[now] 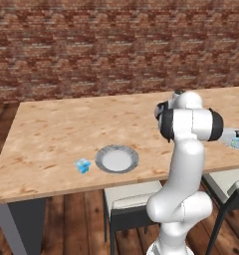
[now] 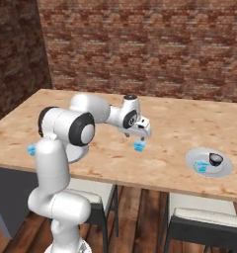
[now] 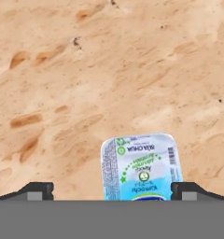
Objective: Place two yogurt containers on each plate.
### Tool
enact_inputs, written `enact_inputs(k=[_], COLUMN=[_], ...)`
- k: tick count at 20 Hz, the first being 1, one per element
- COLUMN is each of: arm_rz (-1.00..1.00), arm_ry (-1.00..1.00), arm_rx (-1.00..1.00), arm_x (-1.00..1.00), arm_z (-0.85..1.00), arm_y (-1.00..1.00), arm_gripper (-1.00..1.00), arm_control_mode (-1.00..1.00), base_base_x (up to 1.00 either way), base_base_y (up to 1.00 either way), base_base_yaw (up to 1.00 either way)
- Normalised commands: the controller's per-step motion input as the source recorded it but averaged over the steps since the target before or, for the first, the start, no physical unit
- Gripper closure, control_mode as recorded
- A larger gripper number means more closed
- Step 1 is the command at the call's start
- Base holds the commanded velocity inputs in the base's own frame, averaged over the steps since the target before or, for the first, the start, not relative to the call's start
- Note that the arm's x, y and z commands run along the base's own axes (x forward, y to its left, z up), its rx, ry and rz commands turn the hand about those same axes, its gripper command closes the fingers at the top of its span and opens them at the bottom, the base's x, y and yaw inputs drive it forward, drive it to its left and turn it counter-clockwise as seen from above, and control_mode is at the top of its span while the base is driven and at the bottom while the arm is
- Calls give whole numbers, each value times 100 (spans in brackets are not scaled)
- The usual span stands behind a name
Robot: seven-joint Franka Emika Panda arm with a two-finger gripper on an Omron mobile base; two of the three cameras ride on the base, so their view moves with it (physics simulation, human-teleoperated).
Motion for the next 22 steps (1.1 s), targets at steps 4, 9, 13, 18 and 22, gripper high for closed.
enact_inputs(k=[4, 9, 13, 18, 22], arm_rz=[-1, 0, 0, 0, 0], arm_ry=[0, 0, -1, 0, -3], arm_rx=[4, 2, 0, 0, 0], arm_x=[2, 2, -30, -1, -33], arm_z=[-11, -8, 0, 0, 0], arm_y=[-28, 0, 19, 1, -1], arm_gripper=[-100, -100, -100, -100, -100], arm_control_mode=[-100, -100, -100, -100, -100], base_base_x=[0, 0, 0, 0, 0], base_base_y=[0, 0, 0, 0, 0], base_base_yaw=[0, 0, 0, 0, 0])
